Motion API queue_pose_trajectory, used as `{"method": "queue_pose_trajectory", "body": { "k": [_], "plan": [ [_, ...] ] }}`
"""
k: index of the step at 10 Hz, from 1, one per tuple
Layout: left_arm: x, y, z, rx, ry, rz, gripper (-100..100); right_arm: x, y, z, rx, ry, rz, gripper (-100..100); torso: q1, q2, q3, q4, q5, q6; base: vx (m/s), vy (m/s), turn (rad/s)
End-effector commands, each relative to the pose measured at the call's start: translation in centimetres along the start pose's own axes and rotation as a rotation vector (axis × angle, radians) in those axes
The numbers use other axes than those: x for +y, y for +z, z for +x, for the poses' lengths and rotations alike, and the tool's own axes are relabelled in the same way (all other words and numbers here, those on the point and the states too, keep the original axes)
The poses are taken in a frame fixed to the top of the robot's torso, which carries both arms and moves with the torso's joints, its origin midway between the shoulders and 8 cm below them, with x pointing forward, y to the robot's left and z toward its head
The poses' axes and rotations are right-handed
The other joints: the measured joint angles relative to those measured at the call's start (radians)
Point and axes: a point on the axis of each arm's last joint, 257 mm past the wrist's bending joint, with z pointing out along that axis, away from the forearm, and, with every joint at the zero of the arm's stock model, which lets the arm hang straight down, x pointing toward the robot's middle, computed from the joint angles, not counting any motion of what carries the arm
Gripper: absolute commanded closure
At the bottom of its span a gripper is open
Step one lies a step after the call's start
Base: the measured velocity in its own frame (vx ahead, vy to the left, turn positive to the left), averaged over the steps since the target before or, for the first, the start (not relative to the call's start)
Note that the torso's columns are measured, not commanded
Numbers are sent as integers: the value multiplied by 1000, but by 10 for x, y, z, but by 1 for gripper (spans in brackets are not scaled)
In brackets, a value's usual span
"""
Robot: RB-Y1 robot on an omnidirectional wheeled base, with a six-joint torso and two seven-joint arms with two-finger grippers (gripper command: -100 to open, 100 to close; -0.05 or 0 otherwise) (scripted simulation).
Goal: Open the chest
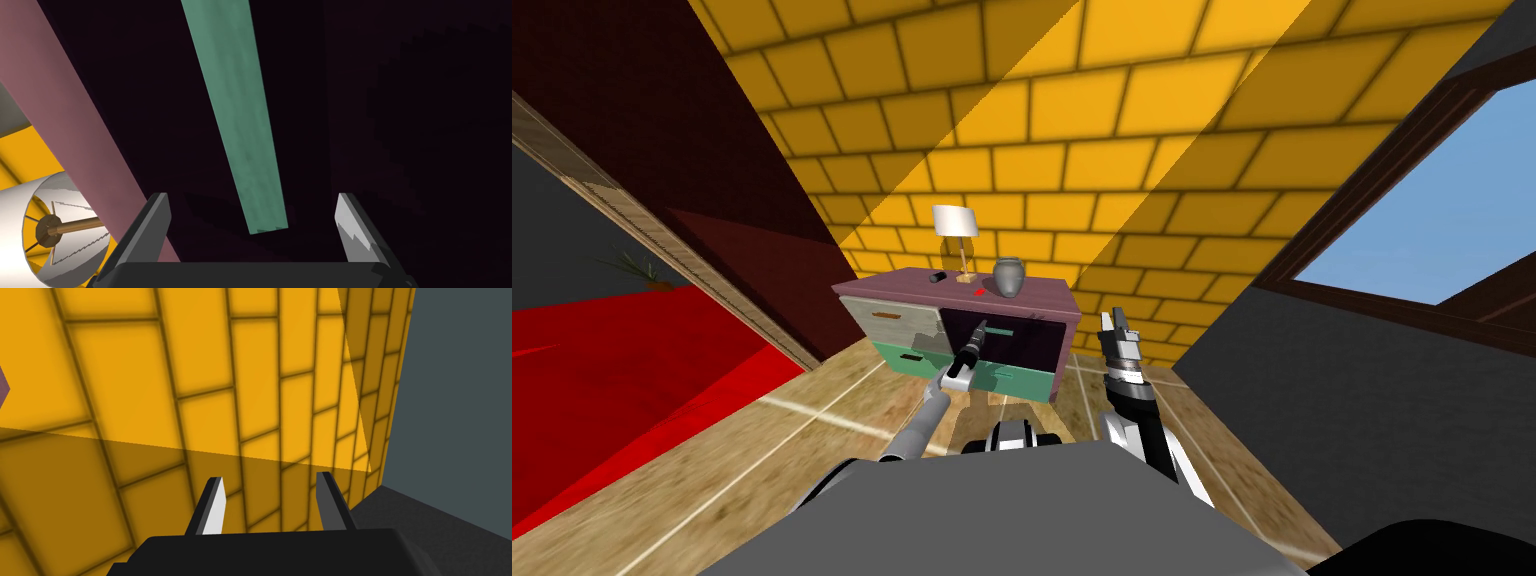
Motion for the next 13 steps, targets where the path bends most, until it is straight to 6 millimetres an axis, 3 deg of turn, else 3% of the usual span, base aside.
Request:
{"method": "queue_pose_trajectory", "body": {
  "k": [1, 2, 3, 5, 6, 7, 8, 9, 12, 13],
  "plan": [
    [17, -1, 3, 7, 1, -37, -100, 0, 0, 0, 0, 0, 0, 0, 0, -1, -1, 0, 0, 0, 0, 0, 0],
    [-1, 9, 7, 8, -5, 4, -100, 0, 0, 0, 0, 0, 0, 0, 0, -1, -1, 0, 0, 0, -34, 10, 102],
    [-6, 16, 10, 15, -1, 7, -100, 0, 0, 0, 0, 0, 0, 0, 1, 1, 0, 0, 0, 0, -44, 6, 57],
    [9, 16, 13, 23, 2, -29, -100, 0, 0, 0, 0, 0, 0, 0, 0, 0, 0, 0, 0, 0, -15, 4, -7],
    [-11, 27, 19, 27, -4, 12, -100, 0, 0, 0, 0, 0, 0, 0, 0, -1, -1, 0, 0, 0, -41, 18, 109],
    [-11, 32, 22, 35, 1, 3, -100, 0, 0, 0, 0, 0, 0, 0, 1, 1, 0, 0, 0, -1, -43, 15, 57],
    [4, 30, 24, 42, 3, -32, -100, 0, 0, 0, 0, 0, 0, 0, 0, 1, 0, 0, 0, 0, -16, 4, -12],
    [-12, 41, 33, 52, 0, -4, -100, 0, 0, 0, 0, 0, 0, 0, 0, 0, 0, 0, 0, 0, -37, 11, 99],
    [-29, 57, 47, 78, 6, 6, -100, 0, 0, 0, 0, 0, 0, 0, 1, 1, 1, 0, 0, 0, -51, 14, 66],
    [-20, 56, 49, 83, 9, -17, -100, 0, 0, 0, 0, 0, 0, 0, 0, 1, 0, 0, 0, 0, -23, 4, -6]
  ]
}}
